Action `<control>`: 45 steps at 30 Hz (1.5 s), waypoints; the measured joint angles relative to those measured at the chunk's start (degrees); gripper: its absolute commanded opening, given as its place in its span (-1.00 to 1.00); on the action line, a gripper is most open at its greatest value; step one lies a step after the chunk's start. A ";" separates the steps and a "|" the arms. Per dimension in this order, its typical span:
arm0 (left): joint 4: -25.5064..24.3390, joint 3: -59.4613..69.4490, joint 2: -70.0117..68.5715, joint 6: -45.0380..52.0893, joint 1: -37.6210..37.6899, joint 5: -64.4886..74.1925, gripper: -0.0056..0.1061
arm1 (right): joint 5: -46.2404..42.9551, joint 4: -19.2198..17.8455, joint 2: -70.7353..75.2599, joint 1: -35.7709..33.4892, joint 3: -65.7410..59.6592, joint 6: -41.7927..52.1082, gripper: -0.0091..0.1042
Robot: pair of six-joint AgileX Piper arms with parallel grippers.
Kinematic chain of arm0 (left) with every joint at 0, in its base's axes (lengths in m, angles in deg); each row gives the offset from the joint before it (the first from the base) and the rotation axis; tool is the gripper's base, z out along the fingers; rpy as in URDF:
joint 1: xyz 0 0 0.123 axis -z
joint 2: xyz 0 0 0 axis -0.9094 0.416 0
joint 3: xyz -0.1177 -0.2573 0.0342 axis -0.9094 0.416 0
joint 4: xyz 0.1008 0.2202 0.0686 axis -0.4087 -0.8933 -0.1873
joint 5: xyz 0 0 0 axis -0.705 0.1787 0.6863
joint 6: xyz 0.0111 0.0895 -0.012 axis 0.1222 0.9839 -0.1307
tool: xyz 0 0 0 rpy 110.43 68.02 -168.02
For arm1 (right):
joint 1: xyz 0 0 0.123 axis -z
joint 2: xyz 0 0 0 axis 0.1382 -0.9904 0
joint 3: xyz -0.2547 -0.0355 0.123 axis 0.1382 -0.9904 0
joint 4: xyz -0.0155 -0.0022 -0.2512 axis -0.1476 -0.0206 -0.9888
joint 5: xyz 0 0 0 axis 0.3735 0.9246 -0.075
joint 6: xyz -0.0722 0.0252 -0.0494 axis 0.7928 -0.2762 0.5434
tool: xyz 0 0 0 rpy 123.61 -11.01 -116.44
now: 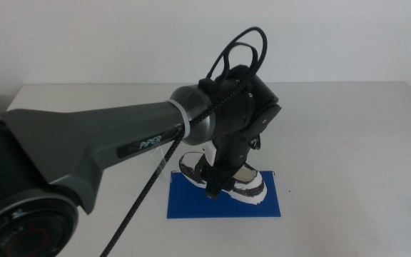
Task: Use one arm to grab the shoe from the table and place it on the mat.
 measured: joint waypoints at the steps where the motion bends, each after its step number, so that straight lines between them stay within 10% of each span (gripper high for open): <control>1: 0.00 0.00 0.36 0.00 0.00 -0.33 -0.93 | 0.00 0.00 0.00 0.00 0.00 0.00 0.33; 23: 0.41 -0.06 3.47 0.00 0.00 -1.02 -0.86 | 0.00 0.00 0.00 0.00 0.00 0.00 0.33; 26: 0.60 -0.26 3.65 0.00 0.00 -1.02 -0.64 | 0.00 0.00 0.00 0.00 0.00 0.00 0.33; 27: 0.68 -0.33 3.70 0.00 0.00 -1.19 0.39 | 0.00 0.00 0.00 0.00 0.00 0.00 0.33; 30: 1.32 -0.33 3.94 0.00 0.00 -1.33 0.69 | 0.00 0.00 0.00 0.00 0.00 0.00 0.33; 45: 1.13 -0.28 -0.60 0.00 0.00 3.26 0.65 | 0.00 0.00 0.00 0.00 0.00 0.00 0.33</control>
